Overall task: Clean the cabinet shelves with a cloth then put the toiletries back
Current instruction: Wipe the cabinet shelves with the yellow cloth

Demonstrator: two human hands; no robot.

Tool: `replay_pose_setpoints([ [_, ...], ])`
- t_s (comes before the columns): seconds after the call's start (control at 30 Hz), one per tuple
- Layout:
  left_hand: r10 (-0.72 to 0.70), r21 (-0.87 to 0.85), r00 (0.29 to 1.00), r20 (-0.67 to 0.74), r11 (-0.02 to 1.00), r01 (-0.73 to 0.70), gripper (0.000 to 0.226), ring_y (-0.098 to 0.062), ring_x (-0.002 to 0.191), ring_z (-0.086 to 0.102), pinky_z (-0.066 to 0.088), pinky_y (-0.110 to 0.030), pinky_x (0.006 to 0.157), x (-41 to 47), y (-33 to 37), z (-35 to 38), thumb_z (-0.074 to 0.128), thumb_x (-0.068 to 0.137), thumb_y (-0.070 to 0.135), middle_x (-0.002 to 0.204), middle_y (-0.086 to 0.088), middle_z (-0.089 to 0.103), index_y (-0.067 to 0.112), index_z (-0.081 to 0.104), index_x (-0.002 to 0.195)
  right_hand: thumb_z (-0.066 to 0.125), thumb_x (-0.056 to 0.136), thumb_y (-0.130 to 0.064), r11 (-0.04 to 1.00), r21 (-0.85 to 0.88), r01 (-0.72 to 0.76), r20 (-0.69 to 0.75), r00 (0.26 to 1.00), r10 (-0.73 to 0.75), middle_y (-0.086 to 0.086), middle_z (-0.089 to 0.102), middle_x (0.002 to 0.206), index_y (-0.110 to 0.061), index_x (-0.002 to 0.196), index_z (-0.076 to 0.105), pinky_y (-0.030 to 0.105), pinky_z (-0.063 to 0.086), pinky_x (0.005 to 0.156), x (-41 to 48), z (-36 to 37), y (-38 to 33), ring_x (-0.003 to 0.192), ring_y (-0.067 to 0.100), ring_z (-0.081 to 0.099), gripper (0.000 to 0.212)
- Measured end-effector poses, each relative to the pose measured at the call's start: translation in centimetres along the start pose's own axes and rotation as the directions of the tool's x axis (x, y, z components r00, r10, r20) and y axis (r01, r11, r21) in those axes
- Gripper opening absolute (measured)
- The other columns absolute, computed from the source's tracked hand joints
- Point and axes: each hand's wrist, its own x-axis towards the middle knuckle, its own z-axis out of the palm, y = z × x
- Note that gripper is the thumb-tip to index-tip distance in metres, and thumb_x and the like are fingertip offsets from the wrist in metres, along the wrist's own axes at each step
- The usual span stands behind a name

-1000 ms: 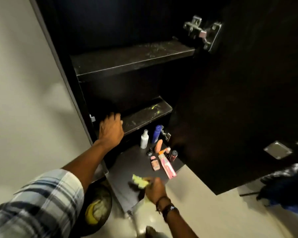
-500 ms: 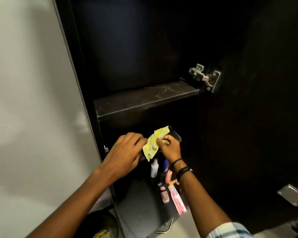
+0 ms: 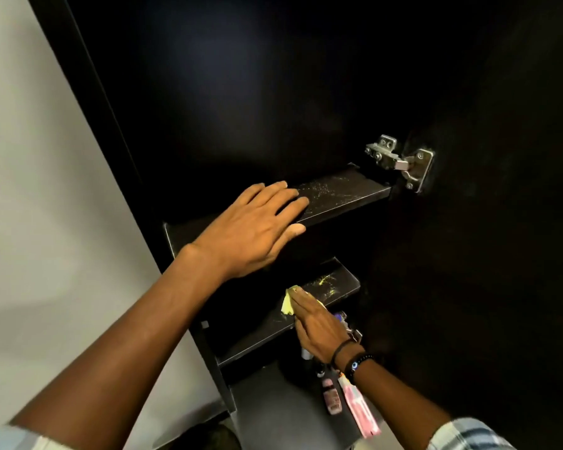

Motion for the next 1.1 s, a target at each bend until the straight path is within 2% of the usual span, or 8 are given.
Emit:
replay_pose_setpoints([
  [0.17,-0.023,-0.144,1.000,0.005,0.989,0.024,0.056,-0.015,0.145,0.012,0.014,-0.037,0.118,0.1,-0.2,0.2,0.014,0.098,0.050,0.152,0.003,0.027,0.025,0.023,0.146,-0.008,0.090,-0.059,0.978,-0.135,-0.159,0.024,0.986,0.164,0.010,0.032,0.153,-0.013,0.145,0.036,0.032,0.006,0.121,2.2,-1.1,5.7,0.146,0.022,0.020,0.084],
  [0.4,-0.072,-0.237,0.997,0.028,0.968,0.077,0.055,-0.016,0.144,0.011,0.012,-0.036,0.116,0.2,-0.2,0.3,0.016,0.098,0.049,0.151,0.003,0.028,0.024,0.026,0.145,0.024,0.098,-0.046,0.850,-0.155,-0.503,0.035,0.857,0.514,0.017,0.013,0.158,-0.002,0.148,0.019,0.037,-0.001,0.120,4.8,-0.2,2.7,0.148,0.027,0.005,0.066],
  [0.53,-0.072,-0.250,0.997,0.025,0.965,0.076,0.054,-0.017,0.144,0.012,0.011,-0.036,0.116,0.1,-0.2,0.2,0.017,0.098,0.049,0.150,0.002,0.029,0.023,0.028,0.145,0.031,0.088,-0.025,0.991,-0.108,-0.081,0.060,0.994,0.087,0.018,0.065,0.116,-0.002,0.108,0.067,0.041,0.036,0.108,2.7,1.8,-7.7,0.115,0.036,0.054,0.048],
  [0.67,-0.065,-0.231,0.998,0.027,0.970,0.069,0.054,-0.017,0.143,0.013,0.013,-0.037,0.115,0.0,-0.1,0.1,0.018,0.098,0.048,0.150,0.001,0.030,0.023,0.029,0.144,0.057,0.084,-0.022,0.973,-0.050,0.226,0.182,0.960,-0.213,0.009,0.071,0.093,-0.009,0.093,0.071,0.038,0.044,0.097,0.5,1.6,-13.7,0.094,0.026,0.062,0.021],
  [0.8,-0.076,-0.256,0.996,0.037,0.963,0.083,0.053,-0.018,0.142,0.015,0.014,-0.038,0.114,-0.1,0.0,-0.1,0.020,0.098,0.047,0.149,0.001,0.032,0.023,0.030,0.144,0.044,0.091,-0.009,0.996,0.054,0.065,0.128,0.989,-0.072,0.020,0.057,0.122,-0.002,0.117,0.057,0.040,0.041,0.103,1.2,0.6,-8.3,0.112,0.033,0.052,0.029],
  [0.9,-0.081,-0.261,0.996,0.045,0.961,0.090,0.052,-0.018,0.141,0.017,0.016,-0.039,0.114,0.0,0.0,-0.1,0.021,0.098,0.047,0.148,0.001,0.032,0.023,0.031,0.143,0.040,0.089,-0.018,0.996,-0.079,-0.043,-0.111,0.993,0.034,0.012,0.062,0.110,-0.007,0.107,0.066,0.033,0.041,0.099,2.0,-1.0,-2.2,0.104,0.027,0.057,0.034],
  [1.0,-0.085,-0.265,0.995,0.044,0.960,0.094,0.051,-0.019,0.141,0.019,0.018,-0.040,0.113,0.1,-0.1,-0.1,0.022,0.098,0.047,0.147,0.001,0.033,0.023,0.032,0.142,0.026,0.090,-0.024,0.930,-0.306,-0.201,-0.073,0.980,0.188,0.016,0.069,0.103,0.000,0.101,0.069,0.031,0.043,0.099,2.5,-3.9,3.9,0.100,0.031,0.063,0.051],
  [1.1,-0.088,-0.264,0.995,0.037,0.960,0.095,0.050,-0.018,0.140,0.020,0.019,-0.041,0.112,0.2,-0.2,0.0,0.022,0.098,0.047,0.146,0.002,0.034,0.024,0.033,0.142,0.011,0.095,-0.034,0.880,-0.206,-0.427,-0.016,0.901,0.434,0.025,0.056,0.126,0.008,0.122,0.056,0.039,0.032,0.112,2.8,-3.5,5.1,0.126,0.037,0.046,0.068],
])
